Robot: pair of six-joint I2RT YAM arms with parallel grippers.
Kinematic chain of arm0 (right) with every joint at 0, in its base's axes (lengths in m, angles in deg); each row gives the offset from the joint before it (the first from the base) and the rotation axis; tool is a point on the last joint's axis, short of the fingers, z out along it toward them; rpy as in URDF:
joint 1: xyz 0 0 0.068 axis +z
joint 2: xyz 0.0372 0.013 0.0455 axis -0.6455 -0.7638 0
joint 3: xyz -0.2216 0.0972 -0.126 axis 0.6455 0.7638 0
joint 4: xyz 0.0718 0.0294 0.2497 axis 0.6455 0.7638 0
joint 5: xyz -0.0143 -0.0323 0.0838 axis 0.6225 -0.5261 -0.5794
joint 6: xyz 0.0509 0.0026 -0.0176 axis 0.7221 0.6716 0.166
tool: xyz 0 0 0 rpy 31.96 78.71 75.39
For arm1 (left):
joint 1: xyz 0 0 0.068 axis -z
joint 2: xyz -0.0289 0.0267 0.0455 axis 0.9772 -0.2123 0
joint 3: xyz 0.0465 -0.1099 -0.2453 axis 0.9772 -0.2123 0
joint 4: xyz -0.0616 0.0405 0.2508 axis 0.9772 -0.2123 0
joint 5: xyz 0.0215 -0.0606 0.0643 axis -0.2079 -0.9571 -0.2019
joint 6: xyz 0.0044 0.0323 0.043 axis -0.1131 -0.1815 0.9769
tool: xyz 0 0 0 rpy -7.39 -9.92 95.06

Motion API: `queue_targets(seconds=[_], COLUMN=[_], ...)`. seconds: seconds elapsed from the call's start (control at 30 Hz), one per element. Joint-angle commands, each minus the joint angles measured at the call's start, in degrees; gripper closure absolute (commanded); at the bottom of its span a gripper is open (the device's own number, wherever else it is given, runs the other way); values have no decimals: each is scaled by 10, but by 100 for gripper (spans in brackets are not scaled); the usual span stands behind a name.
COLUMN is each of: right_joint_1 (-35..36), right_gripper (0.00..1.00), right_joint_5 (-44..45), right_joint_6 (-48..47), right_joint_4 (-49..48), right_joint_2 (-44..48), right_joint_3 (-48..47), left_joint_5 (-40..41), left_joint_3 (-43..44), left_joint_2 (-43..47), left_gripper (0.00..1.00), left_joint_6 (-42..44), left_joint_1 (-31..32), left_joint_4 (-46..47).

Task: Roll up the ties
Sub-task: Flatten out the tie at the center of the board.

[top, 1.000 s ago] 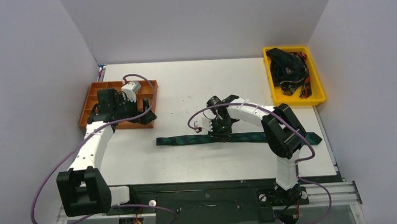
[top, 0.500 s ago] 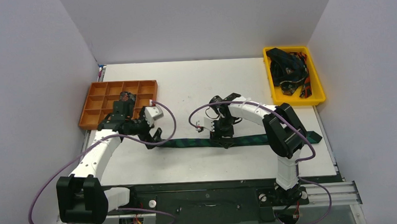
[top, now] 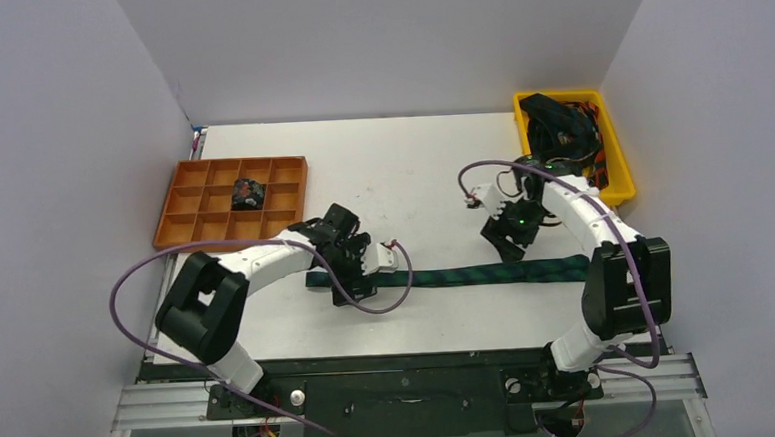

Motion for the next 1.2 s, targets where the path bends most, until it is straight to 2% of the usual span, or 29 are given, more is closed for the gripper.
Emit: queue_targets(seconds=[0.0, 0.1, 0.27, 0.4, 0.47, 0.73, 0.87, 0.93, 1.07, 1.17], right_joint_1=[-84, -123, -145, -145, -146, -147, -149, -152, -167, -181], right_gripper=[42, 42, 41, 41, 43, 70, 78, 79, 80, 80], right_joint_5=[34, 70, 119, 151, 171, 224, 255, 265, 276, 284], right_joint_6=[-55, -95, -138, -150, -157, -176, -177, -174, -183, -197], right_joint_4=[56, 54, 17, -29, -49, -97, -110, -114, -119, -124], right_joint_2=[39, 51, 53, 36, 20, -32, -42, -45, -45, -45], right_joint_3=[33, 50, 82, 103, 108, 111, 116, 118, 126, 129], left_joint_5=[55, 64, 74, 48, 38, 11, -6, -17, -21, -24], left_joint_3=[71, 104, 117, 131, 135, 135, 136, 134, 101, 89], left_joint_2=[-65, -110, -132, -137, -138, -133, -125, -119, -95, -81], left_gripper=[3, 17, 47, 61, 65, 66, 65, 64, 57, 41], left_joint_6=[-7, -11, -16, -27, -36, -74, -101, -121, -136, -140], left_joint_1=[28, 27, 13, 2, -3, -29, -43, -49, -54, -59], left_joint_4=[10, -40, -61, -84, -90, -98, -109, -114, -94, -84])
